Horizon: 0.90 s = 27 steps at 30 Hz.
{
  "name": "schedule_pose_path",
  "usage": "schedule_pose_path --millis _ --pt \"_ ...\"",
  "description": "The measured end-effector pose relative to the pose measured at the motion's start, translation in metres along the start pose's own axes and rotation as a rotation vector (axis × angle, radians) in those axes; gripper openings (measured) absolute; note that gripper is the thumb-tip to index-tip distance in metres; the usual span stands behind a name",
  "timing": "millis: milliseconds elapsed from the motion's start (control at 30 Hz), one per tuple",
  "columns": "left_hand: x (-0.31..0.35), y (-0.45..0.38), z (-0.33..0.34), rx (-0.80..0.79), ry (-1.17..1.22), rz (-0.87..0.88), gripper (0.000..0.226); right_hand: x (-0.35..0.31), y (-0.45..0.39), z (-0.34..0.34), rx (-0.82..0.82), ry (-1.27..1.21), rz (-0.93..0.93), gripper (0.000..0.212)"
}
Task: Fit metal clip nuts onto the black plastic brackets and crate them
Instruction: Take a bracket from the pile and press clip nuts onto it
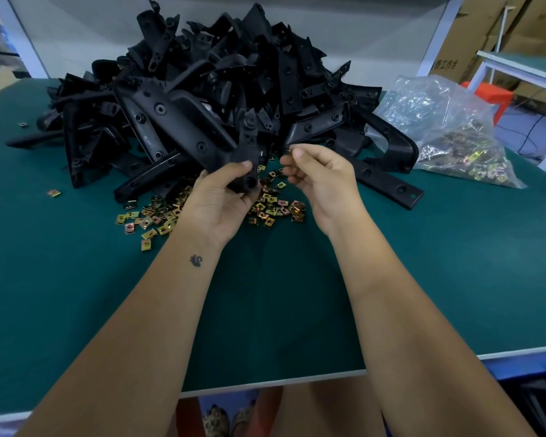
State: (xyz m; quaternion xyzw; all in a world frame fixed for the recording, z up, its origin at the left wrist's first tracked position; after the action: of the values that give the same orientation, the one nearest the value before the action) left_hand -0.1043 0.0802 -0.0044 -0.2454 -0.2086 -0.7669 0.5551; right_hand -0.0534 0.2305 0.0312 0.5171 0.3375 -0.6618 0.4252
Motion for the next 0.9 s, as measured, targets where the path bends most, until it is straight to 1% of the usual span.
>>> schedule_pose_path --millis 133,233,367,500,767,900 --pt "-0.003 0.001 0.001 -0.015 -0.021 -0.011 0.024 -0.002 0.001 0.003 -0.034 -0.052 -0.02 0.017" --pt "-0.004 0.001 0.003 -0.031 -0.051 -0.01 0.023 -0.002 0.001 0.006 -0.047 -0.077 -0.016 0.019" --pt "-0.006 0.003 0.008 -0.066 -0.128 -0.018 0.035 0.0 0.003 0.01 -0.051 -0.1 -0.01 0.017" --pt "-0.008 0.005 0.014 -0.113 -0.189 -0.021 0.042 0.002 0.003 0.013 -0.061 -0.1 -0.002 0.016" --pt "-0.008 0.007 0.017 -0.142 -0.219 -0.016 0.046 0.005 0.003 0.013 -0.062 -0.126 0.04 0.013" --pt "-0.007 0.008 0.017 -0.145 -0.247 -0.01 0.058 0.007 0.004 0.015 -0.07 -0.154 0.06 0.013"
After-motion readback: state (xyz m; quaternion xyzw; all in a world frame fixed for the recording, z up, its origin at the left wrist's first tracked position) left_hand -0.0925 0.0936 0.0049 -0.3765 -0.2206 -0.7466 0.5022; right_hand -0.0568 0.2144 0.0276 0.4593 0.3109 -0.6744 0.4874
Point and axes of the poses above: each hand's wrist, its own y-axis away from the middle knuckle, its own z-axis out of the palm, x = y × z, the point moved 10 cm from there along -y, towards the middle knuckle, and after that the axes turned 7 degrees about z, right-handed, at the moved point
